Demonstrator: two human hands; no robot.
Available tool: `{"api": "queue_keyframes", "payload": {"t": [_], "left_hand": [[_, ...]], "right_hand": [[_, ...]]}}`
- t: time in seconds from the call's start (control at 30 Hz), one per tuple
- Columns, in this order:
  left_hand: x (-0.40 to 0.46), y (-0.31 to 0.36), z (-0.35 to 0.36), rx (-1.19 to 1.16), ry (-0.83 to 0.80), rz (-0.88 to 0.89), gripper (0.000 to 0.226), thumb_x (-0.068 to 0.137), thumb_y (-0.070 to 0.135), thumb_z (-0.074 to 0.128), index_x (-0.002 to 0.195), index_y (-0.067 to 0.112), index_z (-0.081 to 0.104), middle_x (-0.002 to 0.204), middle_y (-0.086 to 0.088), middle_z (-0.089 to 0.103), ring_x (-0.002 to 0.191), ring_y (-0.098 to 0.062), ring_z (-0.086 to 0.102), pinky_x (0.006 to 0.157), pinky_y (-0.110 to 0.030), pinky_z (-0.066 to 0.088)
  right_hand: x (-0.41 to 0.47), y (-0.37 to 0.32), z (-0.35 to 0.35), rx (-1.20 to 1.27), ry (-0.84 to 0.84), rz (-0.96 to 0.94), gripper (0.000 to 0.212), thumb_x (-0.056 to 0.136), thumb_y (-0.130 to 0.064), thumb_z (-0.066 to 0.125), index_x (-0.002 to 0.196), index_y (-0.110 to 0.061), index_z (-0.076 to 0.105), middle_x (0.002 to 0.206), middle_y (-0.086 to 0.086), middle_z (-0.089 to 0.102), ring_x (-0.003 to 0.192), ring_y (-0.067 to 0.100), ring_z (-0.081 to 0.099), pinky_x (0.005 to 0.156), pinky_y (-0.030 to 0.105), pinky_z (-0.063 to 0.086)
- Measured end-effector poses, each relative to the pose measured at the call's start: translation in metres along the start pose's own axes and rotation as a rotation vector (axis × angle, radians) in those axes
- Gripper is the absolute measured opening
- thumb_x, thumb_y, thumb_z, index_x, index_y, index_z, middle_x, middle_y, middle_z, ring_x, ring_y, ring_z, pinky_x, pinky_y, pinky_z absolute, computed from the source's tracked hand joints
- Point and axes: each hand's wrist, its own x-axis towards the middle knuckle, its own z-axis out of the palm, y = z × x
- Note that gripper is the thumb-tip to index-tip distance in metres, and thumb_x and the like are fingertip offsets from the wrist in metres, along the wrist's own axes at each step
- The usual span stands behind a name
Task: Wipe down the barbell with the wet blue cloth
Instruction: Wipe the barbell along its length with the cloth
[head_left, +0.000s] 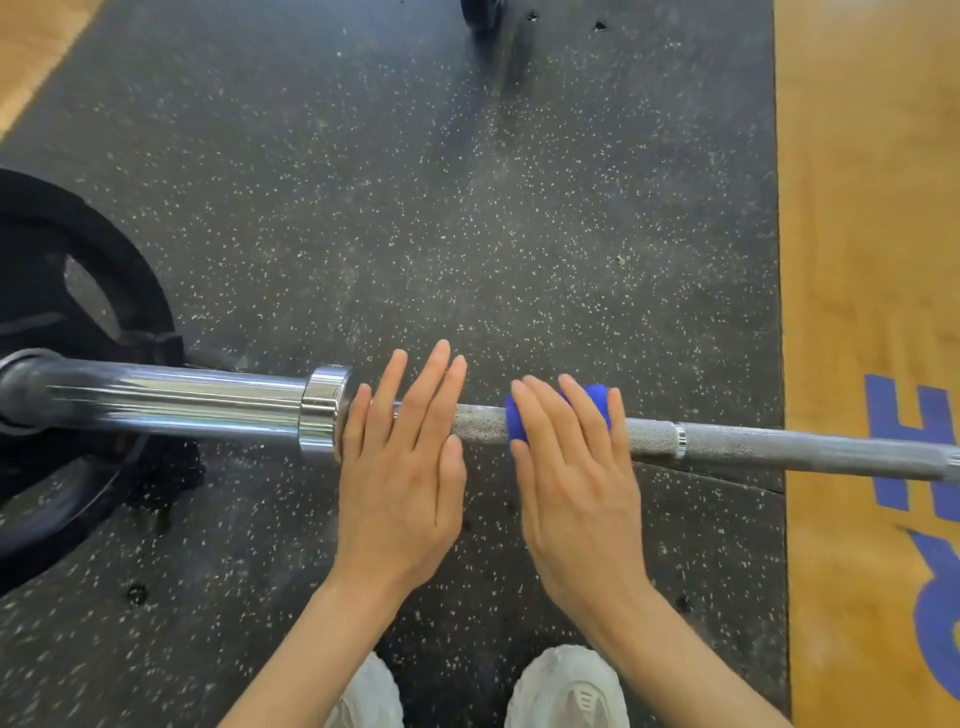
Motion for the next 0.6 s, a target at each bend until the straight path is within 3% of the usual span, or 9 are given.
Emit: {"api": "queue_keyframes", "payload": {"t": [0.07, 0.17, 0.3, 0.47, 0.6], "left_hand": [[-0.001, 0.000, 0.000, 0.002, 0.009, -0.006, 0.055, 0.103, 0.024, 0.028, 0.155, 0.012, 0.039, 0.164, 0.001, 0.032, 0.155, -0.021, 0.016, 0.126, -0.034, 0.000], [-0.003, -0.001, -0.002, 0.003, -0.006, -0.012, 0.056, 0.103, 0.023, 0.027, 0.157, 0.012, 0.036, 0.165, 0.001, 0.030, 0.156, -0.019, 0.014, 0.127, -0.033, -0.001], [-0.003, 0.001, -0.004, 0.028, -0.020, -0.015, 0.056, 0.103, 0.023, 0.026, 0.158, 0.012, 0.034, 0.165, 0.001, 0.029, 0.156, -0.020, 0.014, 0.127, -0.035, 0.002], [-0.005, -0.003, -0.015, 0.027, -0.097, 0.011, 0.058, 0.104, 0.026, 0.022, 0.159, 0.012, 0.028, 0.168, 0.001, 0.020, 0.157, -0.019, 0.008, 0.127, -0.033, 0.000], [-0.006, -0.005, -0.020, 0.094, -0.140, 0.085, 0.058, 0.104, 0.026, 0.024, 0.160, 0.009, 0.027, 0.168, -0.001, 0.021, 0.156, -0.020, 0.012, 0.127, -0.034, 0.002]], "right_hand": [[0.004, -0.022, 0.013, 0.055, -0.001, -0.055, 0.041, 0.108, -0.021, 0.035, 0.142, -0.007, 0.054, 0.144, 0.006, 0.056, 0.140, 0.030, 0.045, 0.125, 0.047, 0.017], [0.003, -0.002, 0.009, 0.026, 0.021, -0.160, 0.043, 0.110, -0.024, 0.032, 0.142, -0.008, 0.055, 0.144, 0.006, 0.056, 0.138, 0.030, 0.048, 0.124, 0.047, 0.021], [-0.001, -0.004, 0.004, 0.032, 0.022, -0.047, 0.042, 0.107, -0.020, 0.035, 0.144, -0.008, 0.053, 0.146, 0.006, 0.054, 0.141, 0.030, 0.044, 0.125, 0.045, 0.015], [0.004, 0.004, 0.006, 0.035, 0.009, -0.135, 0.042, 0.108, -0.025, 0.036, 0.141, -0.009, 0.055, 0.142, 0.006, 0.058, 0.137, 0.030, 0.048, 0.125, 0.046, 0.018], [0.000, -0.006, 0.000, 0.032, 0.028, -0.001, 0.041, 0.108, -0.023, 0.034, 0.139, -0.008, 0.056, 0.140, 0.005, 0.058, 0.139, 0.031, 0.046, 0.125, 0.046, 0.014]]}}
